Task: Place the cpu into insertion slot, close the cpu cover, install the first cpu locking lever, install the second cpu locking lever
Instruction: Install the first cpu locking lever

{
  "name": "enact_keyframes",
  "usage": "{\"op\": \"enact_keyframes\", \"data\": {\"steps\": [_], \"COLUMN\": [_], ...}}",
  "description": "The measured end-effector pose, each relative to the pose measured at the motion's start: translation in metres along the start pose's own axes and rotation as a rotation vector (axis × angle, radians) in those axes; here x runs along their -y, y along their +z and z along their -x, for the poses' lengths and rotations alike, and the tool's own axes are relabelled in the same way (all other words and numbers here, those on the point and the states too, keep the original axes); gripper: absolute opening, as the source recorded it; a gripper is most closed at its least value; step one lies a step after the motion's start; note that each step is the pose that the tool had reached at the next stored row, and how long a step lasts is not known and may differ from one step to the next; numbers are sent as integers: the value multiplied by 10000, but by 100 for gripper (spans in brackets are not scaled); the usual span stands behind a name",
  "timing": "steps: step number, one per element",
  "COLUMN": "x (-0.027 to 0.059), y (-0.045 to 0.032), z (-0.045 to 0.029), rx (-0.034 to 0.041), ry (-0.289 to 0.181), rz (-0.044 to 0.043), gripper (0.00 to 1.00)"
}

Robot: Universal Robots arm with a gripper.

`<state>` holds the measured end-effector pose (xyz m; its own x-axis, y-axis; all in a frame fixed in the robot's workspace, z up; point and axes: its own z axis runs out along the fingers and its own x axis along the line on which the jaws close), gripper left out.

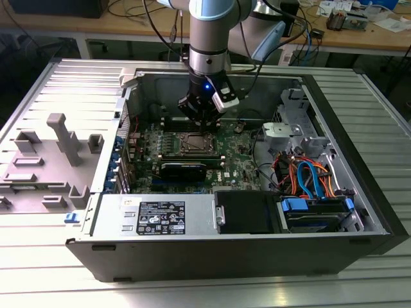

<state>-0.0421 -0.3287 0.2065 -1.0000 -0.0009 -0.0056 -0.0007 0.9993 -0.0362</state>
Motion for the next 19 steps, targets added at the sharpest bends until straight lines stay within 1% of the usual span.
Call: {"op": "enact_keyframes", "data": {"steps": [7, 10, 19], "x": [1, 7, 23], "y": [-5, -1, 0], "z": [8, 20, 20], "rx": [-1, -16, -22], "ry": [-2, 0, 1], "rz": [-1, 0, -2], "gripper": [11, 11, 11]}}
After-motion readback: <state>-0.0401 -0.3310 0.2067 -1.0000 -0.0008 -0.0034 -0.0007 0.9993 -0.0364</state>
